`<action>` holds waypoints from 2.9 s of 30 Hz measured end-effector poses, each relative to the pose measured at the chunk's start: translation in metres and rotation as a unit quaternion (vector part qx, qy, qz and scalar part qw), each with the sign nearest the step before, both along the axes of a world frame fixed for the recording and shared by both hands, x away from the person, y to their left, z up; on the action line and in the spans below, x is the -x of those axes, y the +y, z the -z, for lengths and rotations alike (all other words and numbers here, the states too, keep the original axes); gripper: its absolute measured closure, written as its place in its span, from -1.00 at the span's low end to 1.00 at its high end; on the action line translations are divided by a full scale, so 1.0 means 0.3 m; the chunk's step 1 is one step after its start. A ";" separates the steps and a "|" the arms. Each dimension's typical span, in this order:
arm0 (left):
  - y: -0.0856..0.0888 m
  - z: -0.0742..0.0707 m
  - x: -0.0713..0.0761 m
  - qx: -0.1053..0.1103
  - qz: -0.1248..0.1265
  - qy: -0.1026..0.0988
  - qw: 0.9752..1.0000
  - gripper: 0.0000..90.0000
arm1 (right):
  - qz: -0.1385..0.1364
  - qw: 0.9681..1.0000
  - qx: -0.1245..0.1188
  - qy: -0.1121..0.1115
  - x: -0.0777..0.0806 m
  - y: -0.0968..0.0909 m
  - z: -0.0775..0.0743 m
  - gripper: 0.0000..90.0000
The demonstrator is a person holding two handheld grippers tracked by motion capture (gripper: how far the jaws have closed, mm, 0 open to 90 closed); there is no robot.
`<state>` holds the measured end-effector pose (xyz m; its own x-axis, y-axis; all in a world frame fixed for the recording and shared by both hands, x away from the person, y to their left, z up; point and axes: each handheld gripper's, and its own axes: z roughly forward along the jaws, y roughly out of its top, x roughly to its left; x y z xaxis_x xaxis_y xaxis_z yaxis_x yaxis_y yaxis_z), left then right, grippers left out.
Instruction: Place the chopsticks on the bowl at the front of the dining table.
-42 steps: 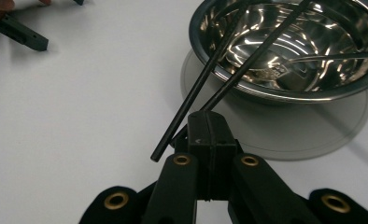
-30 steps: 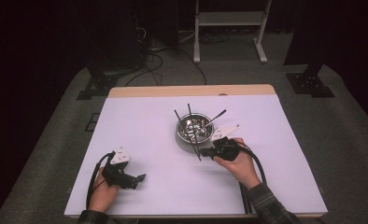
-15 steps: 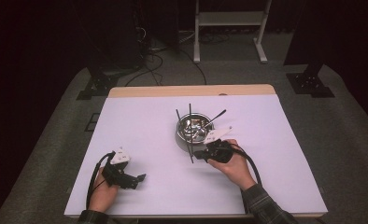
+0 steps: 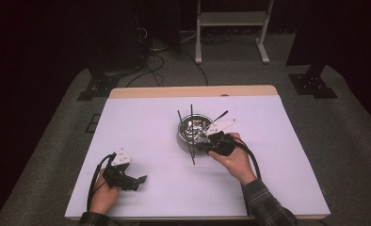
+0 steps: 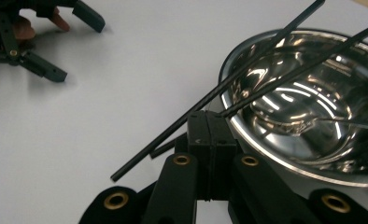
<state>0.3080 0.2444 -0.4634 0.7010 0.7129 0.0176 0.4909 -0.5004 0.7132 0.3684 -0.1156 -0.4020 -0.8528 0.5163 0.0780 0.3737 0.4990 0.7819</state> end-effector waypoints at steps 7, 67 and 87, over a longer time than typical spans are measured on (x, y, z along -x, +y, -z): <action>0.001 0.000 0.000 -0.001 0.000 0.000 1.000 -1.00 | 0.004 1.000 -0.012 -0.007 -0.050 0.030 -0.058 0.99; 0.000 0.000 0.000 0.000 0.000 0.000 1.000 -1.00 | 0.043 0.999 0.008 0.030 -0.276 0.163 0.018 0.99; 0.000 0.000 0.000 0.000 0.000 0.000 1.000 -1.00 | 0.052 0.998 0.004 0.032 -0.273 0.128 0.021 0.99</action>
<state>0.3079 0.2445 -0.4635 0.7012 0.7127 0.0182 0.4902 -0.5005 0.7136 0.4502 -0.0772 -0.4085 -0.7883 0.6021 0.1267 0.4731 0.4614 0.7505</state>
